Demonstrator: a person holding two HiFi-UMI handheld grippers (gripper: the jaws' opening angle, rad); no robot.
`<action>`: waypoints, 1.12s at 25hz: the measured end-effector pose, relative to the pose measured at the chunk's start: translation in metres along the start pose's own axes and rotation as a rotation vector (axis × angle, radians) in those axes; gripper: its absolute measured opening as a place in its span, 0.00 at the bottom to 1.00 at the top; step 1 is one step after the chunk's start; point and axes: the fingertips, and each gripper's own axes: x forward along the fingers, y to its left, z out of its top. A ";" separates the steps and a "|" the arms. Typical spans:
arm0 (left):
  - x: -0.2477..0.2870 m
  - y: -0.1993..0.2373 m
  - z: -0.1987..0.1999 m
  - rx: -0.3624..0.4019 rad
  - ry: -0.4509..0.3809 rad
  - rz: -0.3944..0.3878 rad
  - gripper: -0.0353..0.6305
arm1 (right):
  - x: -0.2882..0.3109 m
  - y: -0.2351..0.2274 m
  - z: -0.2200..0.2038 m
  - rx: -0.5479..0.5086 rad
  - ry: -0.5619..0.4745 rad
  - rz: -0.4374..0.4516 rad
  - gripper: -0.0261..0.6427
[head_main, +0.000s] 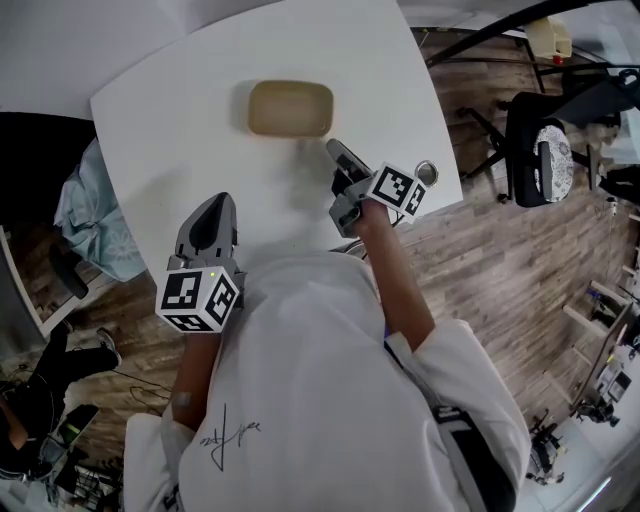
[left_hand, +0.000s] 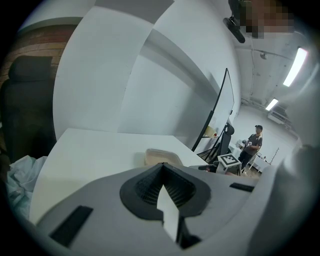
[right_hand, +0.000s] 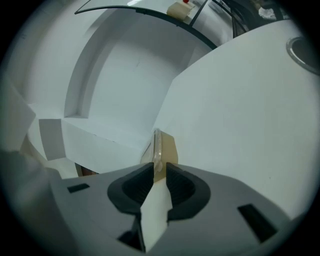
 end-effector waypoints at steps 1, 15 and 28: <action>0.001 -0.001 0.000 -0.002 0.001 -0.002 0.06 | 0.000 -0.002 -0.001 0.011 0.001 0.001 0.16; 0.002 0.002 -0.005 -0.026 0.013 0.001 0.06 | 0.006 -0.010 -0.002 0.154 -0.008 0.080 0.17; 0.000 0.002 -0.006 -0.037 0.012 0.000 0.06 | 0.013 -0.007 -0.002 0.219 -0.026 0.164 0.09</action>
